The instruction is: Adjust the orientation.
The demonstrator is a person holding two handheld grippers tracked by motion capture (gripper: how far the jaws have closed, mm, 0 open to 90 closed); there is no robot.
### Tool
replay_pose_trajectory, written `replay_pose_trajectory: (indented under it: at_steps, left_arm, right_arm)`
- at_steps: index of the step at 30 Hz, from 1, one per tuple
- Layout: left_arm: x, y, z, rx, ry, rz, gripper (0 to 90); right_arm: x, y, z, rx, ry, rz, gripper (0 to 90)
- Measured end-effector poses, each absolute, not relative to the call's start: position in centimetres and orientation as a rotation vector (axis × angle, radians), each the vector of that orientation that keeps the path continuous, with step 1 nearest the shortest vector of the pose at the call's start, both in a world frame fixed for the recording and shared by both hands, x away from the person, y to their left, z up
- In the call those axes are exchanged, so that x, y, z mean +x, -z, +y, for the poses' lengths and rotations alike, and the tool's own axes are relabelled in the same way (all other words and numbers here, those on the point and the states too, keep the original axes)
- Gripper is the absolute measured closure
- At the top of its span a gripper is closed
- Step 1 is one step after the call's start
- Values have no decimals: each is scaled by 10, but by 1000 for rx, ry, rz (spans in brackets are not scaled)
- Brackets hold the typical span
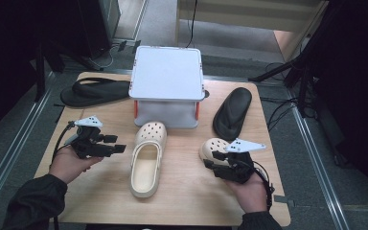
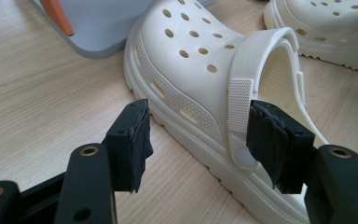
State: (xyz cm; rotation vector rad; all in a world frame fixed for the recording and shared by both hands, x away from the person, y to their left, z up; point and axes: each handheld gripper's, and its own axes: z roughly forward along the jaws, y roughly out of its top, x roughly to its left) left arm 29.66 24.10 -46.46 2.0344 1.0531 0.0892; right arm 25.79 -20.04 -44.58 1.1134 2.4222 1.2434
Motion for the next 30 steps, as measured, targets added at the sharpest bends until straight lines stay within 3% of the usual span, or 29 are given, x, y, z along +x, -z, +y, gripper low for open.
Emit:
replay_pose_trajectory:
  at_steps: [19,30]
  left_arm:
    - [311,464,237,2031,-75,1049,406]
    - [315,463,233,2036,-86,1029,407]
  right_arm:
    - [231,448,-256,1281,-1197,2301,573]
    - [230,461,-264,1346,-1176,2285,558]
